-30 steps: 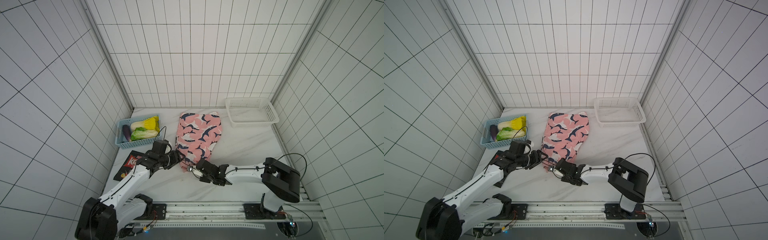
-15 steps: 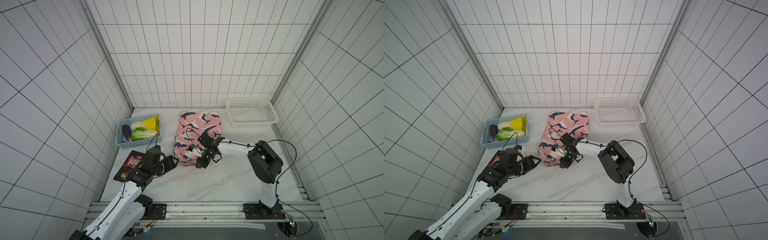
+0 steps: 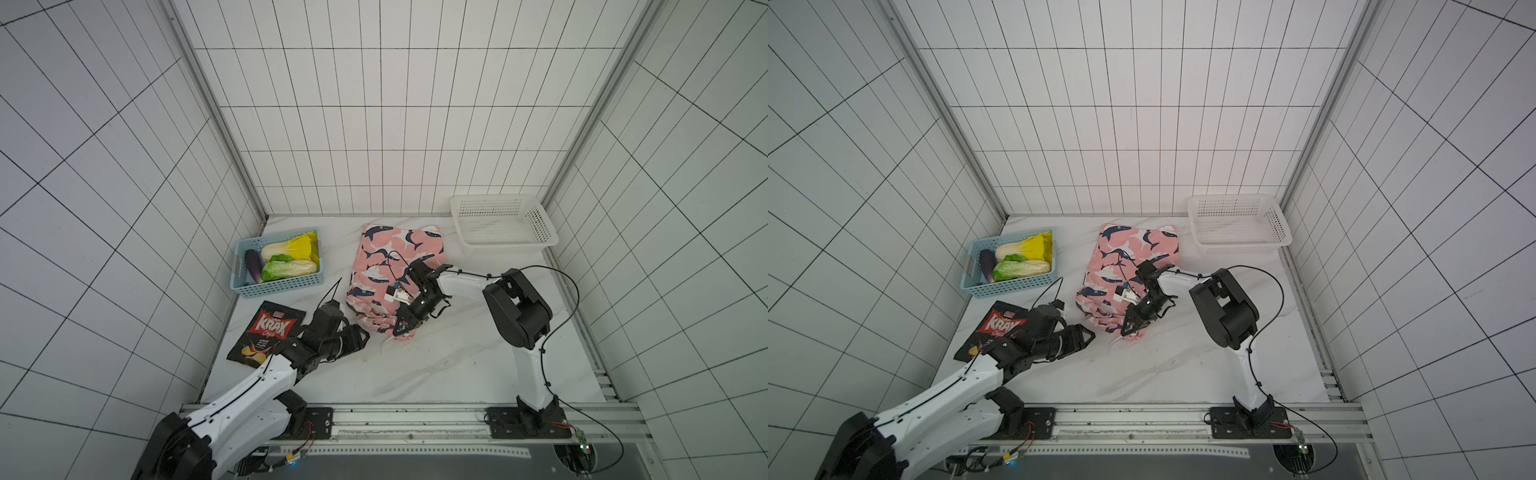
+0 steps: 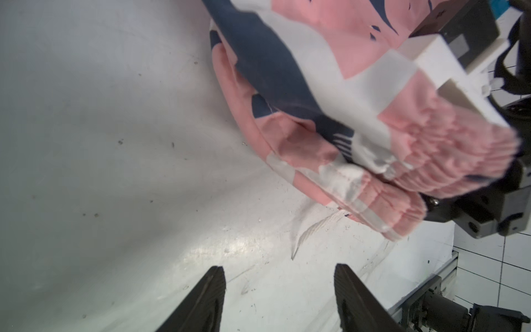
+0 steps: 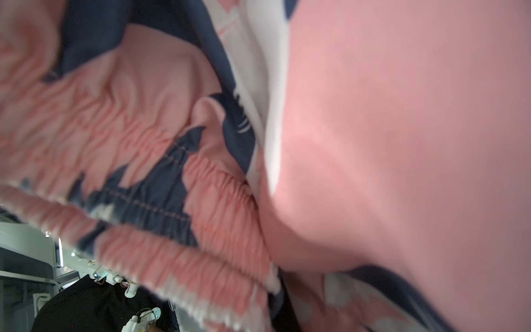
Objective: Roll up the shorts
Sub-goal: Roll the shorts at the center of the board.
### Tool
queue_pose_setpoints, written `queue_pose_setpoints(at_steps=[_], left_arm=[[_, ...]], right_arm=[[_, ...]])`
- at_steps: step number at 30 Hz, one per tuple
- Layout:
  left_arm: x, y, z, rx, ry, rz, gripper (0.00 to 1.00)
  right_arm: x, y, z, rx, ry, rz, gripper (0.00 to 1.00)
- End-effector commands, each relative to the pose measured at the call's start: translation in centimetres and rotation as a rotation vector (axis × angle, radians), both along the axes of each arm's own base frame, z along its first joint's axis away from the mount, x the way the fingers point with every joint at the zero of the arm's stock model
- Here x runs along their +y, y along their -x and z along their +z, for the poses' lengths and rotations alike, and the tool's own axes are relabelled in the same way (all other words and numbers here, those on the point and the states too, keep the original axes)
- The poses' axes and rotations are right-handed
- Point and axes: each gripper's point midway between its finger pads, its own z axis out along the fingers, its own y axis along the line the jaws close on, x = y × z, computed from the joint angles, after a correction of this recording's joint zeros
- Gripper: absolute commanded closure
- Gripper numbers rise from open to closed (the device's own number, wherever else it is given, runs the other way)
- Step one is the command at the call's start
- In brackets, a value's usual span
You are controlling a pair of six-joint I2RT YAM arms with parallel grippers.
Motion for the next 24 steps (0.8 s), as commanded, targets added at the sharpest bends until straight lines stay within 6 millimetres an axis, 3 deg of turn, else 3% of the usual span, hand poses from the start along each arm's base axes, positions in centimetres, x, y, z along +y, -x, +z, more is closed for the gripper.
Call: queue_pose_setpoints(at_steps=[1, 5, 8, 13, 18, 24], left_arm=[[-0.6, -2.1, 0.8, -0.143, 0.040, 0.039, 0.31], [-0.4, -2.9, 2.1, -0.318, 0.195, 0.127, 0.19], [0.7, -3.7, 2.8, -0.388, 0.182, 0.183, 0.16], [-0.6, -4.3, 4.5, -0.457, 0.234, 0.134, 0.16], [-1.6, -4.8, 4.4, -0.494, 0.259, 0.097, 0.16], [-1.6, -6.9, 3.4, -0.510, 0.201, 0.129, 0.17]], right_arm=[[0.5, -0.5, 0.6, 0.055, -0.022, -0.018, 1.00], [0.4, -0.5, 0.4, 0.051, -0.020, -0.021, 1.00], [0.5, -0.6, 0.4, 0.053, -0.024, -0.026, 1.00], [0.6, -0.6, 0.2, 0.052, -0.022, -0.030, 1.00], [0.6, -0.6, 0.0, 0.052, -0.014, -0.036, 1.00], [0.7, -0.2, 0.1, 0.058, -0.023, -0.031, 1.00]])
